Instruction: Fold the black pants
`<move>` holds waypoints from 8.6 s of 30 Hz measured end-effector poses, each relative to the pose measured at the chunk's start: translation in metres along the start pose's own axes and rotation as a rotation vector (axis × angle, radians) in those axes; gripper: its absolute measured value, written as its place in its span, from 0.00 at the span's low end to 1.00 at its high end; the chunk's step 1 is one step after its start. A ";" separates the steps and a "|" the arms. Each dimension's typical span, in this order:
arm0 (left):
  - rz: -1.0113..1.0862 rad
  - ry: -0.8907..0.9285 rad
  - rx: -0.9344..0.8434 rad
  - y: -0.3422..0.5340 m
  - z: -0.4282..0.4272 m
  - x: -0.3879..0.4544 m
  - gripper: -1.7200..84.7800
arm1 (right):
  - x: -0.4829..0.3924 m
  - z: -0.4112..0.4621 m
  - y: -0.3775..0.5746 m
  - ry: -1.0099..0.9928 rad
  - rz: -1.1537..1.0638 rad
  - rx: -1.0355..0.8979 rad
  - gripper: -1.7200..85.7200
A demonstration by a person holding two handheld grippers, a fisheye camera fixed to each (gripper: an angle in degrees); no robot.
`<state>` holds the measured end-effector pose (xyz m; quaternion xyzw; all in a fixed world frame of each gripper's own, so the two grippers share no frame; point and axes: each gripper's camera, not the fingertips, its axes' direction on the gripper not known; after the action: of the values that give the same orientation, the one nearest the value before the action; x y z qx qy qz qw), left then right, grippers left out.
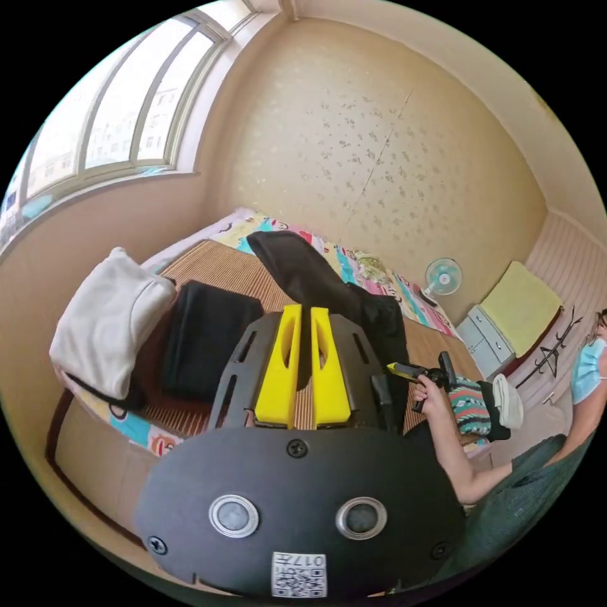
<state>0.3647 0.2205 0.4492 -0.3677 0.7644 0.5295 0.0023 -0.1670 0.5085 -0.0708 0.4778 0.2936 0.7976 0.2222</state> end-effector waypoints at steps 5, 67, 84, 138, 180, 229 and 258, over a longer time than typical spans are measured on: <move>-0.151 -0.118 -0.137 0.147 -0.039 -0.045 0.03 | -0.002 0.000 0.002 0.021 0.006 0.008 0.02; 0.279 -0.152 -0.573 0.300 0.107 0.227 0.25 | 0.027 -0.154 0.059 -0.123 0.234 0.424 0.12; -0.009 0.775 -0.110 0.215 0.073 0.172 0.02 | 0.052 -0.208 0.075 -0.213 0.320 0.626 0.13; 0.442 0.672 -0.589 0.236 0.138 0.347 0.01 | -0.004 -0.192 0.039 -0.071 0.172 0.267 0.11; 0.303 1.089 -0.587 0.199 -0.004 0.173 0.02 | -0.246 -0.010 -0.136 1.026 -0.833 -0.190 0.06; 0.188 1.092 -0.540 0.189 -0.056 0.144 0.02 | -0.202 -0.101 -0.176 0.826 -0.447 0.107 0.09; 0.148 0.926 -0.437 0.150 -0.115 0.151 0.01 | -0.022 -0.338 0.008 0.321 0.093 0.336 0.05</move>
<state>0.2143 0.0681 0.5616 -0.5005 0.5808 0.4572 -0.4507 -0.4594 0.4027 -0.2044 0.3882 0.4315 0.8126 0.0529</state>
